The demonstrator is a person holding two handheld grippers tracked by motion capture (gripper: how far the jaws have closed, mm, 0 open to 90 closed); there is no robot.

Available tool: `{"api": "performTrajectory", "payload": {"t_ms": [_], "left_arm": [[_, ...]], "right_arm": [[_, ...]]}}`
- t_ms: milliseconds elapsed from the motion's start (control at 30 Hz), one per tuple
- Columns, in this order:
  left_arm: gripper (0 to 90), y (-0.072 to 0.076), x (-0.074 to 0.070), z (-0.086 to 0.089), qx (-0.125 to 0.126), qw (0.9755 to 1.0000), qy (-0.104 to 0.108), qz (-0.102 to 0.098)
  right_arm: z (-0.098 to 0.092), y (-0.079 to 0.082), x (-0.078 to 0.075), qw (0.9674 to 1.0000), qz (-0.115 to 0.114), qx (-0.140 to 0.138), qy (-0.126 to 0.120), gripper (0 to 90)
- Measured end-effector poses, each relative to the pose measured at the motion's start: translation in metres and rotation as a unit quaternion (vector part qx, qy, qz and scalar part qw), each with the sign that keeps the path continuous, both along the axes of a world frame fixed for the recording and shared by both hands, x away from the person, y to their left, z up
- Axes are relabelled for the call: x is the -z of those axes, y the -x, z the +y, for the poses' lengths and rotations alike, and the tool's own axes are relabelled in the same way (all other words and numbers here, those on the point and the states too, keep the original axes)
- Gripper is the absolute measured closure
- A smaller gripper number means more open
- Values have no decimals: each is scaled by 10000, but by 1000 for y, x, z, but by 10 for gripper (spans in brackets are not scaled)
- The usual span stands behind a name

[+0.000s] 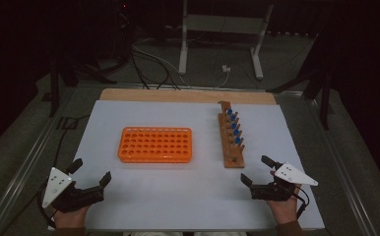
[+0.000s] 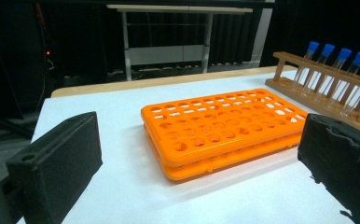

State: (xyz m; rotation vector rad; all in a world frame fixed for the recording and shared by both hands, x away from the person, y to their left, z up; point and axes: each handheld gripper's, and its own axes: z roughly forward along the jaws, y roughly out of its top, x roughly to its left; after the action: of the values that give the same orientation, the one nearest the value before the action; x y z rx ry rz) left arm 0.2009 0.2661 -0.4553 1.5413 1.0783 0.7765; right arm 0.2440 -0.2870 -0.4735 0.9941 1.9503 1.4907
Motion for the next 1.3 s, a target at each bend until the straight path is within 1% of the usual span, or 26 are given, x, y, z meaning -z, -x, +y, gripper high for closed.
{"api": "performTrajectory", "payload": {"t_ms": [100, 167, 200, 333, 367, 533, 633, 767, 800, 867, 933, 1033, 1200, 1300], "left_arm": [[5, 0, 0, 1, -34, 10000, 54, -14], [5, -1, 0, 1, -45, 10000, 59, -4], [5, -1, 0, 1, -66, 10000, 26, 20], [5, -3, 4, -1, -41, 10000, 9, 84], [5, -3, 4, -1, -51, 9999, -27, 104], [5, -5, 7, -3, -44, 9999, -160, 36], [5, -5, 8, -3, -31, 9999, -164, 31], [6, -5, 8, -2, -58, 9999, -91, 66], [6, -4, 7, -1, -121, 9999, -39, 60], [6, -3, 6, -1, -127, 9999, -16, 55], [6, -2, 5, 0, -220, 9997, -36, 36], [6, -2, 4, 2, -219, 9997, 52, 34], [6, -2, 3, 3, -220, 9997, 92, 51], [6, -2, 4, 3, -252, 9996, 70, 62]], "right_arm": [[1, 0, 0, 10000, -18, 29, 38, 1], [1, 1, 0, 10000, -13, 39, 2, 1], [1, 1, 0, 10000, -29, 42, -12, 1], [1, 2, -1, 10000, -78, 45, -43, 1], [1, 2, -1, 9999, -88, 36, -34, 1], [2, 1, 0, 10000, -77, 13, 13, 1], [3, 1, 0, 10000, -78, 13, 18, 1], [3, 1, 0, 10000, -83, 48, 8, 1], [3, 1, 0, 9999, -87, 53, 12, 1], [3, 1, 1, 9999, -85, 56, 24, 1], [3, 1, 1, 9999, -83, 50, 32, 1], [5, 1, 2, 9999, -78, 42, 62, 1], [4, 1, 2, 9999, -81, 61, 61, 1], [4, 1, 2, 9999, -84, 80, 75, 1]]}}
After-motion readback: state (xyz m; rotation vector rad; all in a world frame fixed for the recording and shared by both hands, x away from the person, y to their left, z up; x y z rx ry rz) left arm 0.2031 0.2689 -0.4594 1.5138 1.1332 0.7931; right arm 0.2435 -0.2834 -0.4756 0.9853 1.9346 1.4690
